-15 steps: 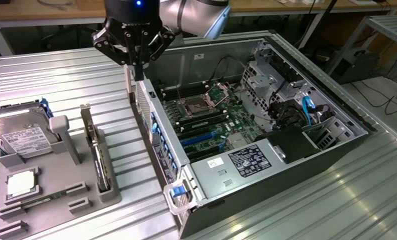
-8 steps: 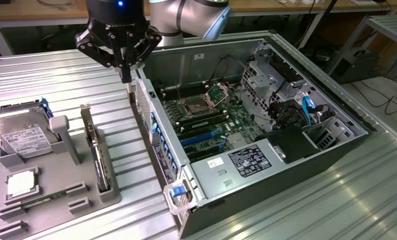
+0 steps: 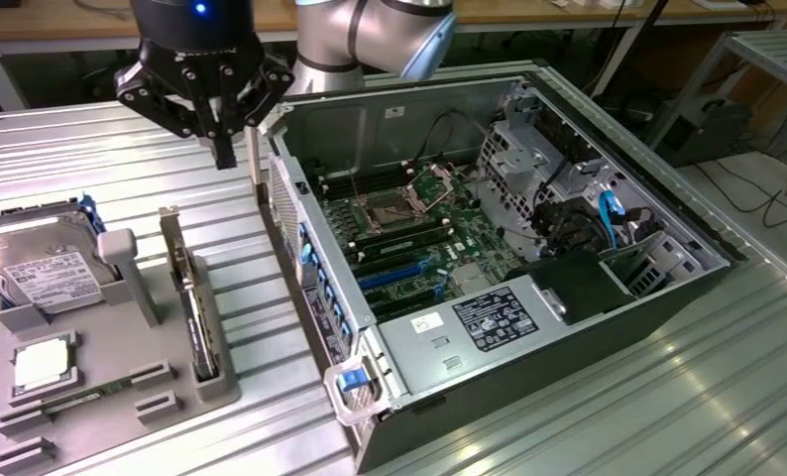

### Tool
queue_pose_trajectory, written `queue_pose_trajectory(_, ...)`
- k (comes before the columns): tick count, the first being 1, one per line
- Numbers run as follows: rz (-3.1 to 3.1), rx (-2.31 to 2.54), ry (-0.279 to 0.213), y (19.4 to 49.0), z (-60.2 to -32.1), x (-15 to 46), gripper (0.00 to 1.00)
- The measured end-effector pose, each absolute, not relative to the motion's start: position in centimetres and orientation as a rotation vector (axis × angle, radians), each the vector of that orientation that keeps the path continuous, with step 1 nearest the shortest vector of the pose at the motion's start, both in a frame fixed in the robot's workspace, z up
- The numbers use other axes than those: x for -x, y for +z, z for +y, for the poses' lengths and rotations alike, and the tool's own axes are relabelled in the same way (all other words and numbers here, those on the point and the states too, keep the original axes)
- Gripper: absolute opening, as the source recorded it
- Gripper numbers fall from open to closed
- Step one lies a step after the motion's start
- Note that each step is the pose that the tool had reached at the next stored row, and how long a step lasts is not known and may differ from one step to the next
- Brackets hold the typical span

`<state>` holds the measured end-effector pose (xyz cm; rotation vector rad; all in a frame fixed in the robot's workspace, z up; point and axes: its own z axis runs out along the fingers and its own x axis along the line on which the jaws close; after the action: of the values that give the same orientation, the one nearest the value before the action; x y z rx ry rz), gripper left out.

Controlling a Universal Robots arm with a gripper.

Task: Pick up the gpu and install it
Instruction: 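Reach for the gpu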

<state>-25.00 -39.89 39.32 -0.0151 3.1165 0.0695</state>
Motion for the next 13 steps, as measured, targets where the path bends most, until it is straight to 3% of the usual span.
queue_pose_trajectory(13, 3.117, 0.038, 0.07, 39.3, -39.9, 28.6, 0.11)
